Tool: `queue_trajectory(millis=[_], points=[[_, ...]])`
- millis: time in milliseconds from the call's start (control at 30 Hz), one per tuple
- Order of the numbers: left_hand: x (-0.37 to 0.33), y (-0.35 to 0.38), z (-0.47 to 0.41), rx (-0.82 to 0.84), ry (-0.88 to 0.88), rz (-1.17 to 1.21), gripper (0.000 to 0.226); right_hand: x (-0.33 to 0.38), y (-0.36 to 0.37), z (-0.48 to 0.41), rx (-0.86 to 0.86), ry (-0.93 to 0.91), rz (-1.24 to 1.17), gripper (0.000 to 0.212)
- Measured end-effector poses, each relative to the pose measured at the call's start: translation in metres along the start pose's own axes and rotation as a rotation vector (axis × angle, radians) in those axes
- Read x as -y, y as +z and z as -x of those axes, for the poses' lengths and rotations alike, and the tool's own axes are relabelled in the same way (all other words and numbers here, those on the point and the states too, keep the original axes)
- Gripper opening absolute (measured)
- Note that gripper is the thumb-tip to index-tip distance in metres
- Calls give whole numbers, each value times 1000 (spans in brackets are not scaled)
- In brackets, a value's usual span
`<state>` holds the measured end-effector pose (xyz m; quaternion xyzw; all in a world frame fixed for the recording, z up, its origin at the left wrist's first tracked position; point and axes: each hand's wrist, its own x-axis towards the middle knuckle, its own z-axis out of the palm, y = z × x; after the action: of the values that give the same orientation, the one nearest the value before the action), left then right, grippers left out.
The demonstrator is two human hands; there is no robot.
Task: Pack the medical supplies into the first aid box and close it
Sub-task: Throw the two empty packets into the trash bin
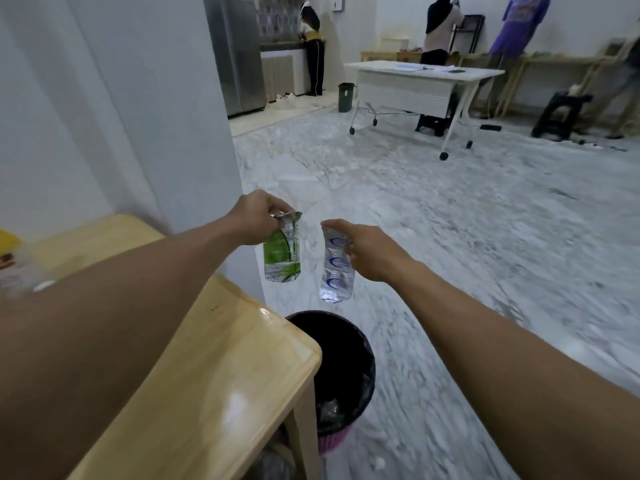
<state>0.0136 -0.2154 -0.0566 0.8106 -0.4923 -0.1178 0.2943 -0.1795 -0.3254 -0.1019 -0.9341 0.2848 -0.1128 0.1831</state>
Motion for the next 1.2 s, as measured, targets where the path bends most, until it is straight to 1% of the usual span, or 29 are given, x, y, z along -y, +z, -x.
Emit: queue_trajectory(millis=[233, 333, 467, 533, 600, 633, 700, 767, 933, 1067, 1200], points=[[17, 27, -26, 162, 5, -147, 26, -19, 46, -4, 91, 77, 76, 78], [24, 42, -32, 231, -2, -176, 26, -19, 62, -6, 147, 97, 110, 81], [28, 58, -35, 358, -31, -226, 26, -23, 78, -4, 183, 109, 126, 79], [32, 61, -35, 478, -74, -279, 34, -26, 85, -2, 221, 123, 111, 73], [33, 61, -32, 550, -124, -310, 50, -29, 89, 0, 253, 153, 86, 67], [33, 59, -32, 553, -132, -318, 56, -30, 90, 1, 258, 168, 79, 64], [32, 56, -31, 518, -127, -321, 59, -32, 86, 3, 246, 184, 78, 59], [31, 52, -29, 476, -112, -329, 57, -30, 78, 4, 230, 177, 94, 56], [24, 34, -13, 366, -80, -337, 52, -9, 39, 5, 185, 146, 158, 57], [7, -1, 9, 261, -59, -370, 52, 20, 3, 9, 142, 108, 217, 56], [-11, -55, 42, 153, -46, -416, 52, 60, -34, 17, 73, 44, 233, 58]])
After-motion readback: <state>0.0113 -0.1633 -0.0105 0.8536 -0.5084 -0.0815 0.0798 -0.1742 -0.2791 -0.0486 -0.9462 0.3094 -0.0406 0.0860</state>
